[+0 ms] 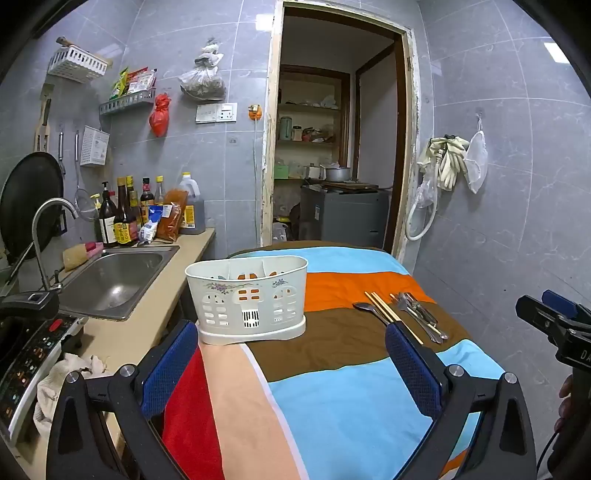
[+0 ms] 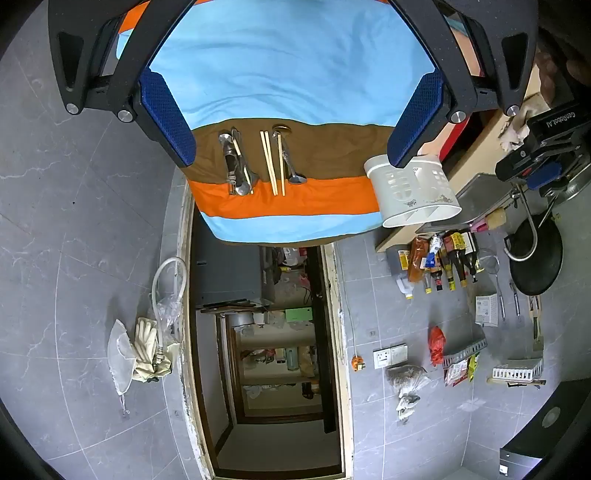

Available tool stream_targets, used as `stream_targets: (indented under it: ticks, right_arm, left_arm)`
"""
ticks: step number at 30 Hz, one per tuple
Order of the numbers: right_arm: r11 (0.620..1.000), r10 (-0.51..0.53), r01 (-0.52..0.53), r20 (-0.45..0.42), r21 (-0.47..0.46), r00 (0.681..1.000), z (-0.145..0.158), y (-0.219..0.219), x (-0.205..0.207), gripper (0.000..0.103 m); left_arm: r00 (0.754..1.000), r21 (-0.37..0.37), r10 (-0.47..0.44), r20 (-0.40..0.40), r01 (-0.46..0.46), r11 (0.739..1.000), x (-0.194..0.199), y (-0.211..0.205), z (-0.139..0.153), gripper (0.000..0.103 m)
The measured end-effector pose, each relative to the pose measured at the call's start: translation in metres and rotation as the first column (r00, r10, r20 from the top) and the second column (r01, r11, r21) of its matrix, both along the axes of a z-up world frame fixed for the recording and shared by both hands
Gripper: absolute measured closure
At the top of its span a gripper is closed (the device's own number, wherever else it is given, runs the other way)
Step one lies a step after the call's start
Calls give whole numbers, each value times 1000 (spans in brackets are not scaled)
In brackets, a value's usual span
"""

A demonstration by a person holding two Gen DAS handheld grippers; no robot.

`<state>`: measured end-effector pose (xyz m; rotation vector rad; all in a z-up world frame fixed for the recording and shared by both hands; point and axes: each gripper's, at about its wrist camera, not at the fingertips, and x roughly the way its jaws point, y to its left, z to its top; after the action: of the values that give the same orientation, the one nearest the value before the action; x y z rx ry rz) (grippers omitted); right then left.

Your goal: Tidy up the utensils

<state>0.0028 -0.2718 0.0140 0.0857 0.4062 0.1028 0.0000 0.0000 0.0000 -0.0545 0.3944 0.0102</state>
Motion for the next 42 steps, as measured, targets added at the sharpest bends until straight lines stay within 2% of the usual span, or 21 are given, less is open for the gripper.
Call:
stream_targets:
  ticks: [42]
  right_arm:
    - [1000, 4, -4, -10, -6, 1000, -3, 0, 0, 1]
  left_arm:
    - [1000, 1, -1, -2, 1, 1000, 0, 0, 0, 1]
